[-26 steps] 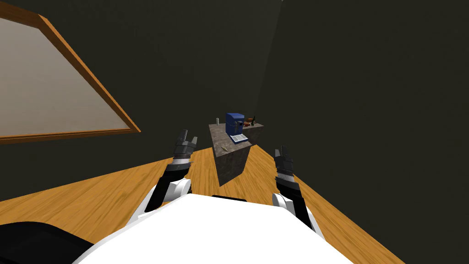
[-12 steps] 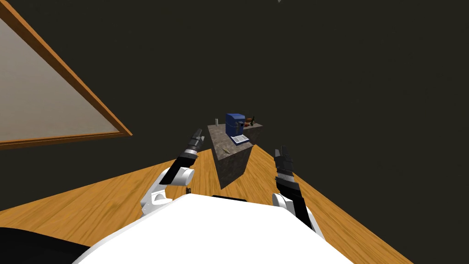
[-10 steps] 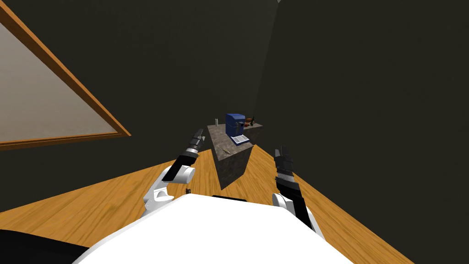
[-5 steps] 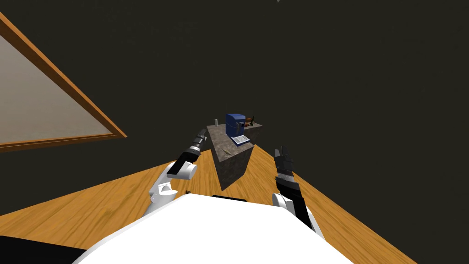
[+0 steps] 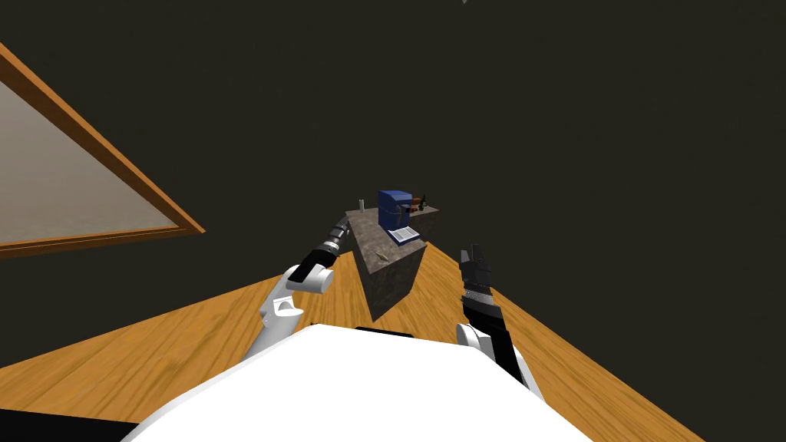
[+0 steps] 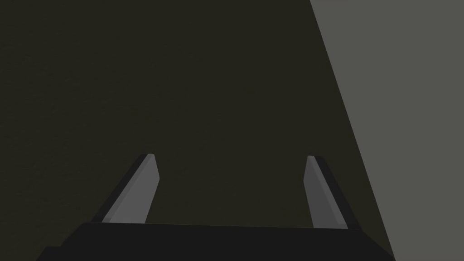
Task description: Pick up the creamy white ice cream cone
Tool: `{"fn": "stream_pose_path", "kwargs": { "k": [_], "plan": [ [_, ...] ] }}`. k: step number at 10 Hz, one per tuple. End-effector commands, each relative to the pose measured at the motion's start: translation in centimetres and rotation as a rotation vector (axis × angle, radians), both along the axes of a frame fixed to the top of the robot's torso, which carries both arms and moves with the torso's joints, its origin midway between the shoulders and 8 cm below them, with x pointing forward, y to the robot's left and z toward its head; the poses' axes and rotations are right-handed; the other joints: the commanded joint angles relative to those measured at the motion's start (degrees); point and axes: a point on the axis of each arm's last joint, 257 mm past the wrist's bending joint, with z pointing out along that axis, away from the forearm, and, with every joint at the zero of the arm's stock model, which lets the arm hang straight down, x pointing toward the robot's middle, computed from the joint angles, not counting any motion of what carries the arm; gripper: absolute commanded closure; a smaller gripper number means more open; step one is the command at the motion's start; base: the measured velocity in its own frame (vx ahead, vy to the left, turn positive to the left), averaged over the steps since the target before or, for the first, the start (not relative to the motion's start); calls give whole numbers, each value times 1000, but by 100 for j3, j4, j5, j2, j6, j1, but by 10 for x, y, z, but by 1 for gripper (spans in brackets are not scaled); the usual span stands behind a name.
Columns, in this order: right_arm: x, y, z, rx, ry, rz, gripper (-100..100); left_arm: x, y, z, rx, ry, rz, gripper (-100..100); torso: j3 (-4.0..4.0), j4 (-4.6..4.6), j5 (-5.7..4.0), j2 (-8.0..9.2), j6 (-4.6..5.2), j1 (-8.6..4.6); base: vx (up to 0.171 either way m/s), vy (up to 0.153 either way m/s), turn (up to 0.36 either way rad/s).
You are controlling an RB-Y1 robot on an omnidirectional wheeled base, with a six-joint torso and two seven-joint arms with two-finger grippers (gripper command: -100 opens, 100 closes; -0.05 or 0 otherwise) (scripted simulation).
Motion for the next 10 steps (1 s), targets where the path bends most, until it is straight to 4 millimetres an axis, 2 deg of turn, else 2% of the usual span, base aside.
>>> {"fn": "stream_pose_path", "kwargs": {
  "k": [1,10],
  "plan": [
    [0,0,0,0,0,0,0,6,0,-9,-1,41,4,-100,0,0,0,0,0,0,17,40,-29],
    [0,0,0,0,0,0,0,38,-11,-43,-21,223,-5,-100,3,1,-2,6,-2,-14,13,29,-32]
  ]
}}
